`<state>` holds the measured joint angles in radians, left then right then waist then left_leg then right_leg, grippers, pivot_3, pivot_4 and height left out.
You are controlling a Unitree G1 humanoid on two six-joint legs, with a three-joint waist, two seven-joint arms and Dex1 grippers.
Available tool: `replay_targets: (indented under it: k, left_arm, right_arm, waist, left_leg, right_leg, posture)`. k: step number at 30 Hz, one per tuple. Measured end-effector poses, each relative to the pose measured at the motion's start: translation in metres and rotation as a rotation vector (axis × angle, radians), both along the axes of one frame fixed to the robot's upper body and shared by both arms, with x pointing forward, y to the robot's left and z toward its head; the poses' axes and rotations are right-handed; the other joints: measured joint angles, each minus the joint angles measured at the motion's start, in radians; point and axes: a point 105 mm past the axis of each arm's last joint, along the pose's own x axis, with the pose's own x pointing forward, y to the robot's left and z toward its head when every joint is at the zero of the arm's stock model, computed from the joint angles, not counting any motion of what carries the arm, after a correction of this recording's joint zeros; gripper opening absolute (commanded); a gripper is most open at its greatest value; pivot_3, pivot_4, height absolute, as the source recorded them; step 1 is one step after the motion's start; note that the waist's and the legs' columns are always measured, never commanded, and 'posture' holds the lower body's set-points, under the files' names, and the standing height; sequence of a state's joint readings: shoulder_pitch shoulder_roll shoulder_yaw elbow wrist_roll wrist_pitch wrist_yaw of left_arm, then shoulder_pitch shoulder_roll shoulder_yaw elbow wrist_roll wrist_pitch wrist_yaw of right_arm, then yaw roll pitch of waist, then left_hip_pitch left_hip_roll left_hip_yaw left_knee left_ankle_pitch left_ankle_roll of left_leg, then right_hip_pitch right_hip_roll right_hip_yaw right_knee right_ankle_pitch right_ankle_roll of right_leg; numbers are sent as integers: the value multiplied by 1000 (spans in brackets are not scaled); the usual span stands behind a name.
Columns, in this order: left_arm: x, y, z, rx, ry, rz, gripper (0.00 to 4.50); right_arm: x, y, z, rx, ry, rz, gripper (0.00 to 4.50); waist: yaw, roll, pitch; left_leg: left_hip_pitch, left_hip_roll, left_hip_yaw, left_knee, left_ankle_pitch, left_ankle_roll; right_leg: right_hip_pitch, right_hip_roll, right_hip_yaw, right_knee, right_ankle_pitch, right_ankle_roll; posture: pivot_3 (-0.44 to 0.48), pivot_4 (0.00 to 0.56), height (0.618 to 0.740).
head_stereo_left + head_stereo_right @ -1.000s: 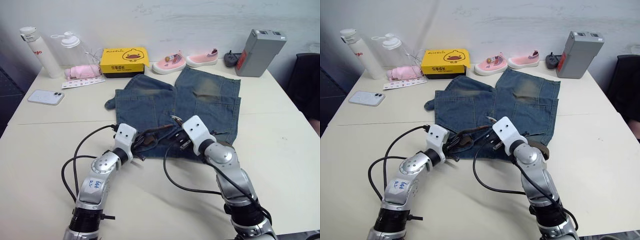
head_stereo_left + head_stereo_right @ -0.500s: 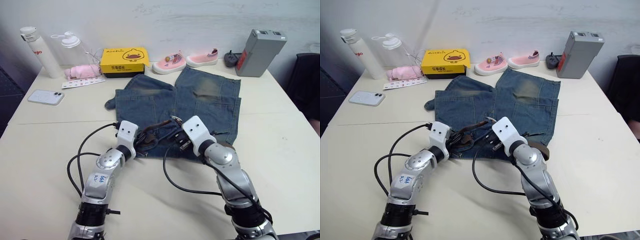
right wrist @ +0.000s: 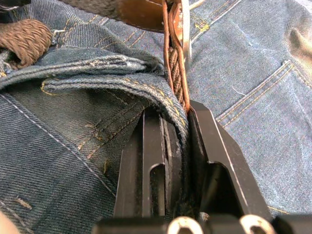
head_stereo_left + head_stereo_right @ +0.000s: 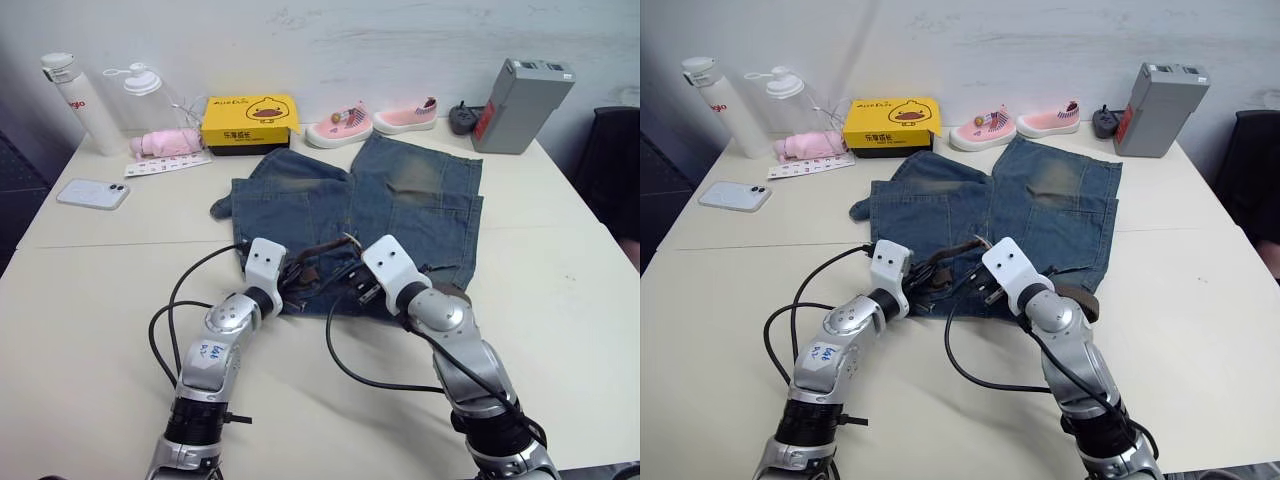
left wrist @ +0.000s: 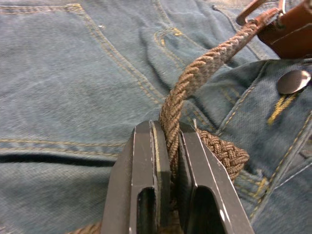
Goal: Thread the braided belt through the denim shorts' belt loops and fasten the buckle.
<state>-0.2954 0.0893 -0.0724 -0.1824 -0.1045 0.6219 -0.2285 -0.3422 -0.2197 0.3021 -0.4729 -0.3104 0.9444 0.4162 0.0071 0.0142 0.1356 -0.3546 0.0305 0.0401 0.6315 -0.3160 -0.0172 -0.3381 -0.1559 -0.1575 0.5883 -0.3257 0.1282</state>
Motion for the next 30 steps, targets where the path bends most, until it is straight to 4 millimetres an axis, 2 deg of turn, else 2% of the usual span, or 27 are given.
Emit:
replay_targets:
  k: [10,21,30]
  left_arm:
    - [6,-33,7,7,-16,-116,0]
    - [-20,-10,1,92,-16,-195,0]
    - [-24,-6,0,69,21,-175,0]
  right_arm:
    - [-1,-3,-2,-53,0,13,21]
    - [7,-9,6,86,21,-60,21]
    - [7,-7,5,167,64,-66,21]
  waist:
    - [16,0,0]
    - [15,0,0]
    - [14,0,0]
  left_leg:
    - [0,0,3,0,0,0]
    - [-1,0,2,0,0,0]
    - [0,0,2,-1,0,0]
  right_leg:
    - [0,0,0,-1,0,0]
    - [-1,0,0,-1,0,0]
    - [-2,0,0,-1,0,0]
  posture:
    - [0,150,683]
    - [0,150,683]
    - [0,150,683]
